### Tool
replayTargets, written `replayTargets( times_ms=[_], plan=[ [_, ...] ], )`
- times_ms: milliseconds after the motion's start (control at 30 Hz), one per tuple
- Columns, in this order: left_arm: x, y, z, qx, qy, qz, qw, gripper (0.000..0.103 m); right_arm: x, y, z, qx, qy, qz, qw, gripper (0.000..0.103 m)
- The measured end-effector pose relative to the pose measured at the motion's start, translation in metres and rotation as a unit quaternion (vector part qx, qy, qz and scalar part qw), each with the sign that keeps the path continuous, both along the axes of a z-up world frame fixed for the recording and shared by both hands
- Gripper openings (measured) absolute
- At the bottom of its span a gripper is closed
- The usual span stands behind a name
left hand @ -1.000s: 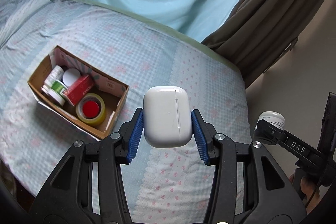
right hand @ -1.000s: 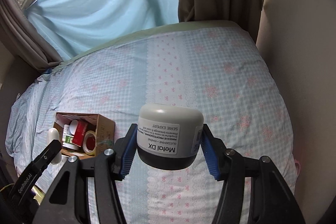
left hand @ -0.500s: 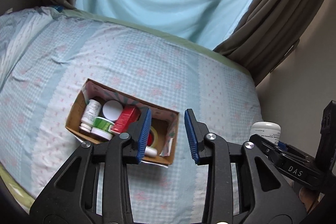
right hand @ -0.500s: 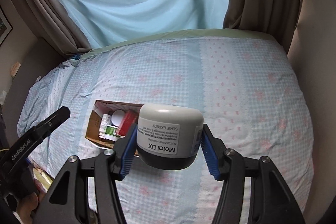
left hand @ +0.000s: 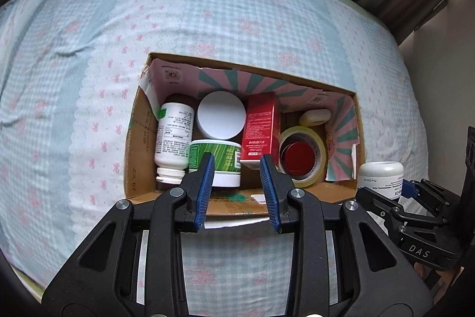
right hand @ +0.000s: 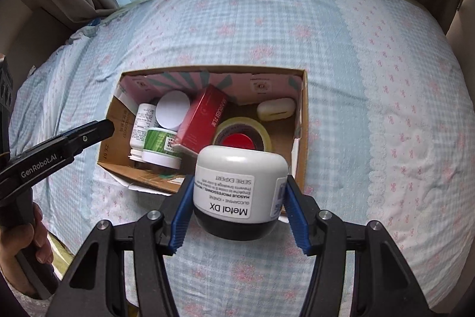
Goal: Organize rigid objects
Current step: 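Carry the earbud case and Metal DX jar into the cardboard box with both tools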
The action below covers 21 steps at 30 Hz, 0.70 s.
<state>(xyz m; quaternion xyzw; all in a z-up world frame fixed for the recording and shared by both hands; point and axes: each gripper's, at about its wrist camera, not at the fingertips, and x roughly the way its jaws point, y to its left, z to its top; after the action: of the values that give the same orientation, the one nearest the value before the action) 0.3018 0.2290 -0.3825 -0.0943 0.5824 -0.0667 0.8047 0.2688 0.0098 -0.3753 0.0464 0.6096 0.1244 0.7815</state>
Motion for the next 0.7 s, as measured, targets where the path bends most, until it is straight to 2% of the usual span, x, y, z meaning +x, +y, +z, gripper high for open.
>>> replayTargets(
  times_ms=[300,533,567,600,633,667,700],
  plan=[
    [0.020,0.010,-0.004,0.021,-0.005,-0.029,0.9993,0.029,0.023,0.016,-0.011,-0.003,0.017,-0.007,1.000,0.053],
    [0.039,0.000,-0.027,0.068,0.001,-0.070,0.9952,0.031,0.060,0.022,-0.031,-0.007,0.029,-0.013,0.999,0.053],
    [0.042,-0.001,-0.032,0.079,0.003,-0.074,0.9941,0.036,0.066,0.023,-0.036,-0.005,0.033,-0.016,0.999,0.053],
    [0.044,-0.003,-0.036,0.089,0.003,-0.080,0.9928,0.064,0.072,0.023,-0.042,0.002,0.038,-0.020,0.999,0.054],
    [0.047,-0.004,-0.040,0.095,0.003,-0.086,0.9917,0.101,0.078,0.022,-0.048,0.014,0.045,-0.024,0.999,0.054],
    [0.049,-0.004,-0.042,0.094,-0.006,-0.090,0.9915,0.102,0.083,0.021,-0.054,0.028,0.052,-0.030,0.998,0.054],
    [0.052,-0.003,-0.043,0.090,-0.011,-0.093,0.9915,0.103,0.088,0.020,-0.058,0.045,0.056,-0.036,0.997,0.060]
  ],
)
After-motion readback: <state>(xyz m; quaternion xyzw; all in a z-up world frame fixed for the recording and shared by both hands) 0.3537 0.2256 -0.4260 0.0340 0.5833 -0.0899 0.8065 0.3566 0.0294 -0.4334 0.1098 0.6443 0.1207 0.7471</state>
